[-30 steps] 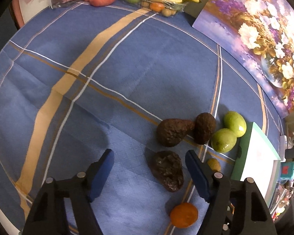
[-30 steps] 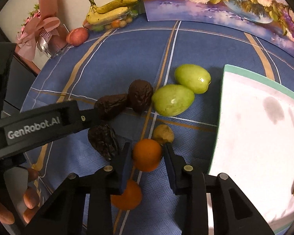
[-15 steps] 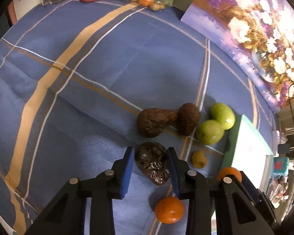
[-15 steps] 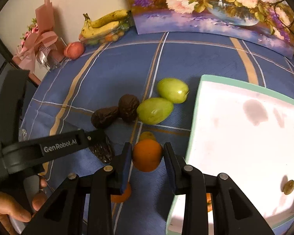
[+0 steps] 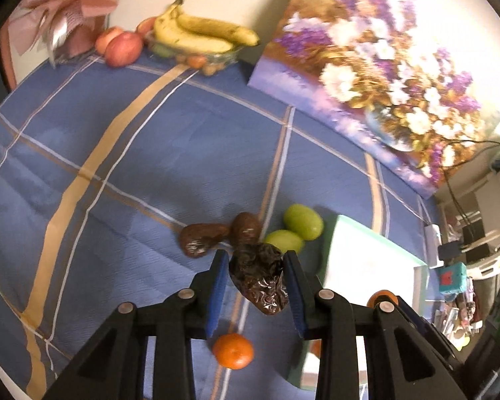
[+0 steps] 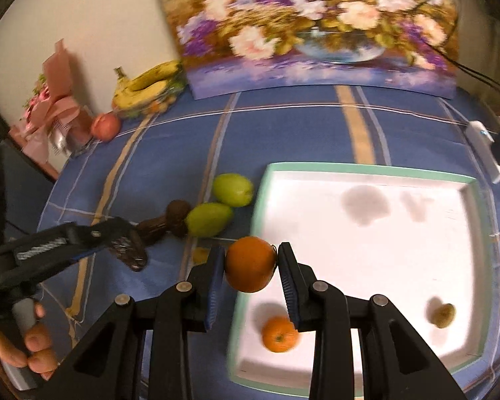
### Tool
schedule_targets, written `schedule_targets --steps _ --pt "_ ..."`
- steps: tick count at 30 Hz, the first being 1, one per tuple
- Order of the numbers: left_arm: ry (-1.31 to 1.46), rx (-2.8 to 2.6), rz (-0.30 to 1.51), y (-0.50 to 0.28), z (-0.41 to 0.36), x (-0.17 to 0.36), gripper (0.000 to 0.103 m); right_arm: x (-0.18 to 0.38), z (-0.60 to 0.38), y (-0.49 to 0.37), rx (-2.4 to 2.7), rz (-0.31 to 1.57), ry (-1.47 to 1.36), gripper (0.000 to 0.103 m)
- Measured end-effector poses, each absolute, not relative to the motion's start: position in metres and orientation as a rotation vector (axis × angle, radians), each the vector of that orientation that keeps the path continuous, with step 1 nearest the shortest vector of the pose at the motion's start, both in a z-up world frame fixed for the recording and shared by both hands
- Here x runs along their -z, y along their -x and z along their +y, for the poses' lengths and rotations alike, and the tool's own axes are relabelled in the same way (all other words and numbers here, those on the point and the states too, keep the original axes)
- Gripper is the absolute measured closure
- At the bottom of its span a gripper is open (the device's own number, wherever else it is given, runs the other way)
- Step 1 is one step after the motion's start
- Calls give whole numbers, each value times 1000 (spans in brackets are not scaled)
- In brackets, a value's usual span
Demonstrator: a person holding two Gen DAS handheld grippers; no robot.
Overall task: Organize fruits
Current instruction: 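Carry the orange in right tool over the tray while left tool carries the date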
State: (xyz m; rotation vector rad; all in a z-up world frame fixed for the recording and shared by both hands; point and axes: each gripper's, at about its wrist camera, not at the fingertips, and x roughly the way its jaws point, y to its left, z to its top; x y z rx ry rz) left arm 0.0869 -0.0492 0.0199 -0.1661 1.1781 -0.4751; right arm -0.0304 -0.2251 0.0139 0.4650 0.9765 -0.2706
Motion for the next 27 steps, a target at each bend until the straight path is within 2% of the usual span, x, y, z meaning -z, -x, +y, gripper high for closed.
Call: schedule_targets --steps 27 --pt "-87 748 1142 4 -171 -45 67 -21 -361 154 654 948 -573 69"
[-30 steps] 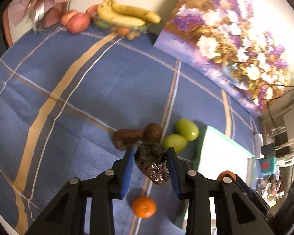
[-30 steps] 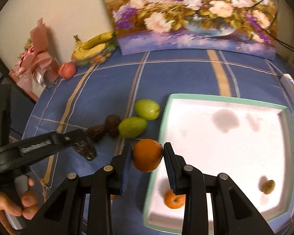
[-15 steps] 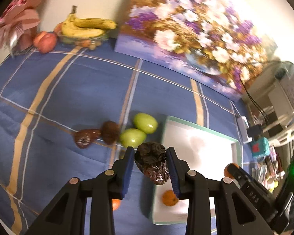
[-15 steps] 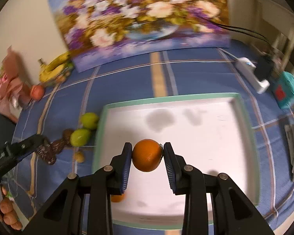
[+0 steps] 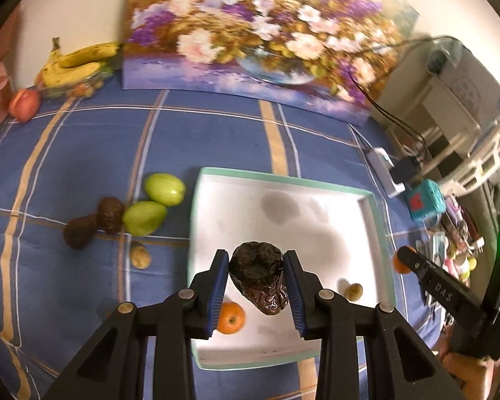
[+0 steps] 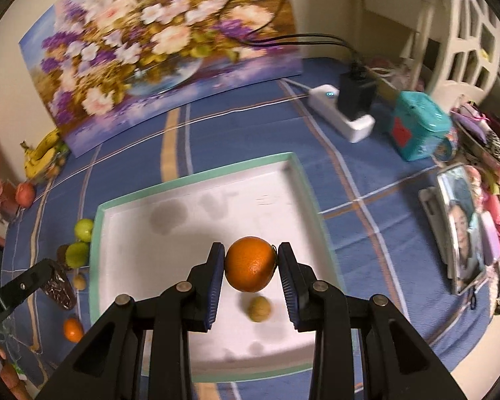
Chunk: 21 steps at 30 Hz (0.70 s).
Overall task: Organize fruits
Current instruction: 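Carry the orange in right tool over the tray while left tool carries the date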
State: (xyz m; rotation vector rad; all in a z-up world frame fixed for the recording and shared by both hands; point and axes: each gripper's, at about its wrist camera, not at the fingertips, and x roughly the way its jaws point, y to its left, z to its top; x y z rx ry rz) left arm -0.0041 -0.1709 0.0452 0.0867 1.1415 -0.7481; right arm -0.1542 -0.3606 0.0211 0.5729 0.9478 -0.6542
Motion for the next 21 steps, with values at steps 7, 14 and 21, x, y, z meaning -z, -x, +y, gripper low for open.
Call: schedule_targets --steps 7,14,21 --pt "-139 781 1155 19 -187 -41 67 -22 -371 172 681 948 -569 69" --pt "-186 793 1178 28 -196 -32 67 -15 -371 171 670 981 -570 69" --pt "-226 789 1207 31 -204 -20 67 -6 -370 167 663 1023 -558 69"
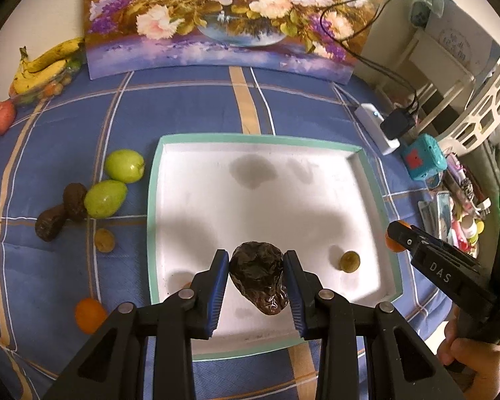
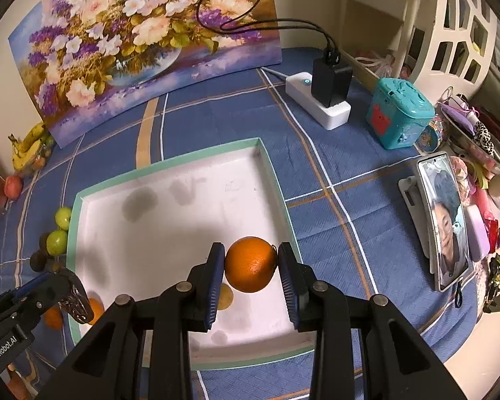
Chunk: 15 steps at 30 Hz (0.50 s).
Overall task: Organize fruits
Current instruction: 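Carry the orange in right tool over the tray while left tool carries the date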
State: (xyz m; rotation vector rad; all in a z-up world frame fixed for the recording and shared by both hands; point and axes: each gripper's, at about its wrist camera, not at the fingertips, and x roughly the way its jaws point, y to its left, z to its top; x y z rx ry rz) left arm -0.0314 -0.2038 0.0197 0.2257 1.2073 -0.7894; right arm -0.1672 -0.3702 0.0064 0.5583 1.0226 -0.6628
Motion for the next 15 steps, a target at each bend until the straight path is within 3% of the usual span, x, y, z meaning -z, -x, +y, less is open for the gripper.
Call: schedule_targets --steps 15 --pt "-307 764 1297 36 -216 22 67 33 -368 160 652 1178 -549 69"
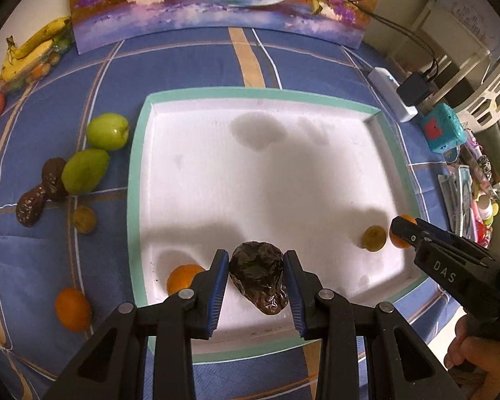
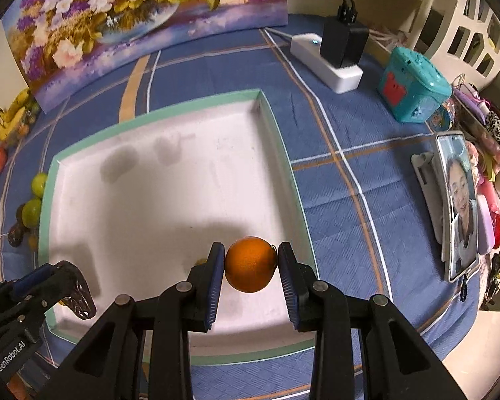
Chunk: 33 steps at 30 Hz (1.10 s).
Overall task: Organize fruits
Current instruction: 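Carry the orange in right tool over the tray while left tool carries the date, then open right tool to set the orange in the tray while left tool releases the date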
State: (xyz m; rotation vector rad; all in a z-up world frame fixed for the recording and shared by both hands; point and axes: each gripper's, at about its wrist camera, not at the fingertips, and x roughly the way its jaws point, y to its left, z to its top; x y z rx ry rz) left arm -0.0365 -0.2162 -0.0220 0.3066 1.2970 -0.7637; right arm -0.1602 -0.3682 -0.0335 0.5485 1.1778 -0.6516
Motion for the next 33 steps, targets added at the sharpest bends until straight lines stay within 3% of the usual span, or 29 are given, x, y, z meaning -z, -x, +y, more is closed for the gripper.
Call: schedule_targets --steps 18,33 --pt "-328 744 1327 36 -217 39 67 48 -365 160 642 1213 -563 69" --pt "-257 760 1249 26 -205 0 62 17 -366 162 651 1136 -527 68"
